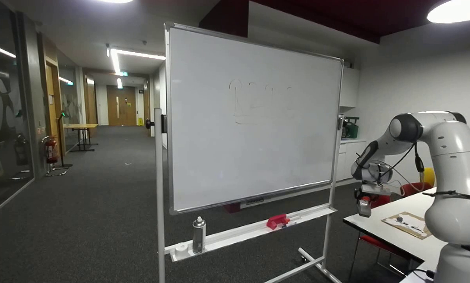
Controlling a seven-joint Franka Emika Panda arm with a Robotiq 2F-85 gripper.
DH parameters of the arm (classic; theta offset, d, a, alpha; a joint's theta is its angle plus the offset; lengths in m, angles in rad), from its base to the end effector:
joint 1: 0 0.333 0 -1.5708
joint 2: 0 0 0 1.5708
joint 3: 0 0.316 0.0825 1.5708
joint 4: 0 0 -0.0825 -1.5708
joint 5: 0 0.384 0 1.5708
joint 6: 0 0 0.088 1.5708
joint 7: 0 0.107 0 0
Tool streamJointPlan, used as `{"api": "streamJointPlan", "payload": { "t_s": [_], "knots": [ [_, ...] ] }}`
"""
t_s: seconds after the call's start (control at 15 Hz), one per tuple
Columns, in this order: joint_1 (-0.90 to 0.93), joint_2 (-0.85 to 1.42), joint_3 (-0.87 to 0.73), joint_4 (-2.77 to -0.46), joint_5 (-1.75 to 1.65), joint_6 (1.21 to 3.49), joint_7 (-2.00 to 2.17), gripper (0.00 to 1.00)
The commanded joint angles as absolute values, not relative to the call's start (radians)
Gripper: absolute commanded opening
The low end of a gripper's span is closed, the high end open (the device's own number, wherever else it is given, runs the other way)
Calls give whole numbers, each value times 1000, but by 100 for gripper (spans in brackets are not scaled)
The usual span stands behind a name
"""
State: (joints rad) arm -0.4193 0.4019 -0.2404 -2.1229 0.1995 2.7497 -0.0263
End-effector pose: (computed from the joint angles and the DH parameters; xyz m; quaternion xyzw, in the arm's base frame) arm 0.4704 -0.3710 0.2482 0.9183 -0.3770 0.1149 0.0372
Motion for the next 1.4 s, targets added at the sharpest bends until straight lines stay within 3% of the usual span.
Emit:
{"api": "streamJointPlan", "payload": {
  "t_s": [0.0, 0.47, 0.93, 1.13, 1.2, 1.33],
  "knots": [
    [-400, 214, -247, -2341, 149, 2867, -122, 34],
    [-314, -24, -289, -2589, -102, 3096, -129, 34],
    [-306, -270, -214, -2763, -328, 3200, -125, 34],
    [-129, -384, -307, -2824, -237, 3148, -149, 34],
    [-233, -279, -225, -2761, -240, 3169, -144, 59],
    [-154, -334, -278, -2795, -263, 3158, -110, 59]
  ]
}}
